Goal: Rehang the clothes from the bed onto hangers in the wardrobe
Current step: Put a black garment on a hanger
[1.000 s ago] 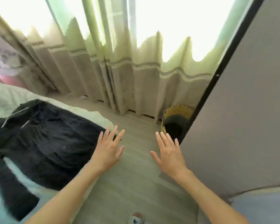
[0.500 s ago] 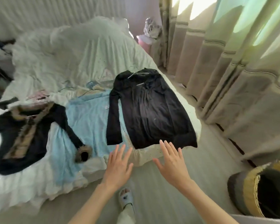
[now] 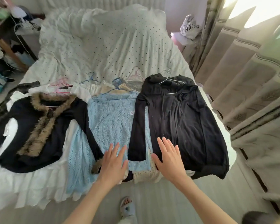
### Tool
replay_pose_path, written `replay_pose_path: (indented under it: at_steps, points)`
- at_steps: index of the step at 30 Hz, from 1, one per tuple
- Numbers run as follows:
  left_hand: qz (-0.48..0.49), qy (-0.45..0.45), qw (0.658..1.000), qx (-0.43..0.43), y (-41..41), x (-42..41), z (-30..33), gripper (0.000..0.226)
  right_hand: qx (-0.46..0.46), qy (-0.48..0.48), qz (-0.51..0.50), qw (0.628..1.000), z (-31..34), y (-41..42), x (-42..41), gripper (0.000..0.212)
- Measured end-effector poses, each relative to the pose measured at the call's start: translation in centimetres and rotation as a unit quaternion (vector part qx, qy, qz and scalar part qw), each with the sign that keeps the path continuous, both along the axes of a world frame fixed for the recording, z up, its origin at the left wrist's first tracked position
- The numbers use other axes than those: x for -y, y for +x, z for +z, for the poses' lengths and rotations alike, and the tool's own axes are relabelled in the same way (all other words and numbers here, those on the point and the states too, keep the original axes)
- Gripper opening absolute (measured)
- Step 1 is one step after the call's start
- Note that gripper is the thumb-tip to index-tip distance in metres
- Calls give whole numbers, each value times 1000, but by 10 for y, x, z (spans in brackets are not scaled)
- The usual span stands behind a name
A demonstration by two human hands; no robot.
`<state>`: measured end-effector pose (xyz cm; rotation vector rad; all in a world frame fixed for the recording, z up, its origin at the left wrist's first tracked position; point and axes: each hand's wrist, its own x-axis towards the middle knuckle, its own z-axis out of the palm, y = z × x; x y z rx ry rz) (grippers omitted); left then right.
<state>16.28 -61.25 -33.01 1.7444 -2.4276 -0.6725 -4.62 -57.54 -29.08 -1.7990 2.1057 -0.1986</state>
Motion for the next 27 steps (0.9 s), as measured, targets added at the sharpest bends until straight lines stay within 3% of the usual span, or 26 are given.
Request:
replay_pose_path:
  at_steps: [4, 9, 17, 23, 27]
  points:
    - [-9, 20, 1000, 4, -13, 40, -4, 56, -18, 6, -26, 999, -7, -28, 30, 64]
    - [-27, 48, 998, 4, -49, 98, -10, 55, -41, 18, -58, 997, -13, -86, 82, 63]
    - [20, 74, 997, -15, -154, 250, -31, 53, -53, 13, -62, 997, -40, -209, 244, 61]
    - [-5, 96, 993, -64, -230, 354, -65, 57, -60, 51, -72, 994, -89, -296, 364, 57]
    - [-13, 88, 996, -32, -253, 420, -107, 50, -63, 80, -78, 992, -131, -333, 433, 54]
